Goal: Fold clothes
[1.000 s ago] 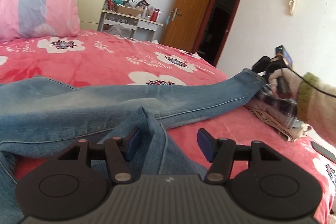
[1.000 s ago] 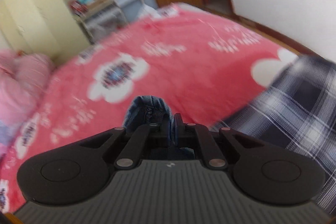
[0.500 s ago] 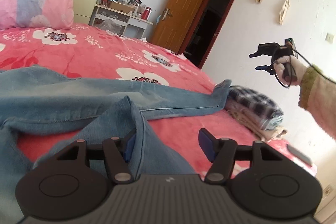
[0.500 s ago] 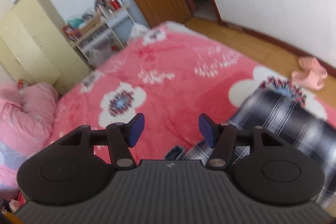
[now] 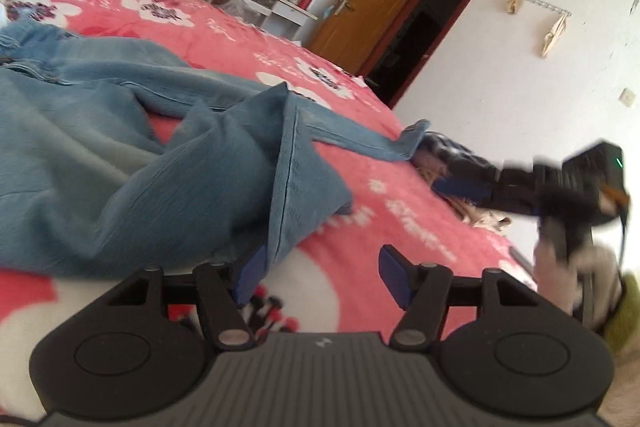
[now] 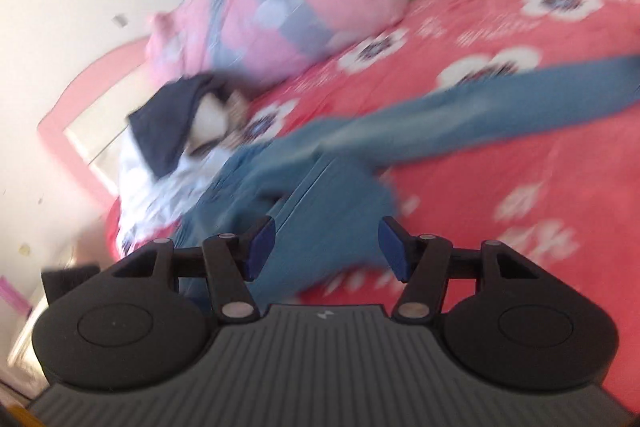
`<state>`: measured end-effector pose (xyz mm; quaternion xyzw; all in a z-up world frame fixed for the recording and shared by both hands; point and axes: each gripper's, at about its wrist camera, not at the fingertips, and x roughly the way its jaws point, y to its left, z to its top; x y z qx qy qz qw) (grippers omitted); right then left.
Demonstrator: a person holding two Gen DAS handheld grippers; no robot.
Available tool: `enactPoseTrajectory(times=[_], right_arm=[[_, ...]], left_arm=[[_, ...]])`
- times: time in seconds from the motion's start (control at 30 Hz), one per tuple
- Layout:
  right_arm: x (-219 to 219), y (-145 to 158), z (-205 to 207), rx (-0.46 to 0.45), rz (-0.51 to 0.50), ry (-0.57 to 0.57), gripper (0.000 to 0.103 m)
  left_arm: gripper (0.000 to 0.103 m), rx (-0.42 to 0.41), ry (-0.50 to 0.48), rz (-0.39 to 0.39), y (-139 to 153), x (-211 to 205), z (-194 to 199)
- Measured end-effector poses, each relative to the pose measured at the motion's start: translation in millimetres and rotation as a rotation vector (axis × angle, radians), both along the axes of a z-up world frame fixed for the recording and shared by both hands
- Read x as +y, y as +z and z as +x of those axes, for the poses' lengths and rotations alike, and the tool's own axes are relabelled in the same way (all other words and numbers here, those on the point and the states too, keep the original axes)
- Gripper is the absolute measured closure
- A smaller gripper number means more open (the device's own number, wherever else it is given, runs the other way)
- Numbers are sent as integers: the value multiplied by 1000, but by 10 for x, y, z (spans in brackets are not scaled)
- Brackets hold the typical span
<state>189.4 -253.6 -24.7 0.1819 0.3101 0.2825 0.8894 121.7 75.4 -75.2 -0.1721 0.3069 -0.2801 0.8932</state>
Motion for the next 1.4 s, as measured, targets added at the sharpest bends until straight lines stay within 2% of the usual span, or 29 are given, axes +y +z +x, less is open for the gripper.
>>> enactPoseTrajectory(times=[0.07, 0.13, 0.2, 0.23, 0.27, 0.3, 0.33, 0.37, 0.47, 0.53, 0.63, 0.67, 0.77, 0.9, 1.0, 1.07, 1.13, 1.17, 1.27, 1.4], right_arm=[[219, -201, -143, 9, 9, 2, 46], [257, -345, -244, 62, 76, -59, 46], [221, -477, -398, 117, 165, -130, 46], [168, -533, -504, 131, 202, -168, 46], [114, -590, -611, 144, 240, -207, 46], [64, -644, -710, 156, 271, -244, 46], [21, -687, -791, 161, 283, -274, 46], [-28, -715, -870, 165, 285, -298, 46], [-185, -794, -1083, 155, 259, -359, 46], [-324, -840, -1213, 133, 256, -395, 46], [-548, -924, -1301, 120, 302, -441, 46], [-617, -961, -1320, 118, 318, -456, 46], [-812, -1045, -1368, 114, 366, -493, 46], [-1076, -1114, -1496, 90, 403, -551, 46], [-1307, -1175, -1621, 69, 435, -608, 46], [-1457, -1216, -1702, 56, 456, -645, 46], [-1572, -1260, -1767, 49, 473, -676, 46], [-1617, -1274, -1794, 46, 481, -687, 46], [-1714, -1286, -1855, 31, 486, -713, 46], [-1805, -1257, -1869, 16, 459, -728, 46]], left_arm=[[43, -34, 21, 40, 14, -54, 9], [45, -67, 25, 81, 29, -134, 45], [52, -81, 14, 139, 14, -256, 108], [64, -71, 14, 194, -13, -340, 137], [83, -60, 14, 250, -41, -421, 169], [95, -44, 14, 301, -68, -488, 208], [99, -25, 15, 324, -77, -532, 233], [100, 1, 13, 320, -68, -554, 261], [100, 132, -26, 58, 114, -426, 375], [100, 235, -68, -200, 274, -352, 546], [100, 309, -126, -479, 537, -477, 810], [100, 328, -145, -559, 622, -542, 891], [100, 343, -209, -674, 840, -942, 1072], [100, 374, -276, -685, 841, -1624, 1135], [97, 428, -299, -613, 579, -2118, 1198], [80, 461, -305, -560, 342, -2378, 1262], [69, 502, -306, -517, 102, -2588, 1330], [64, 523, -298, -509, 7, -2642, 1352], [60, 532, -288, -498, -110, -2698, 1386], [58, 411, -319, -456, 160, -2383, 1202]])
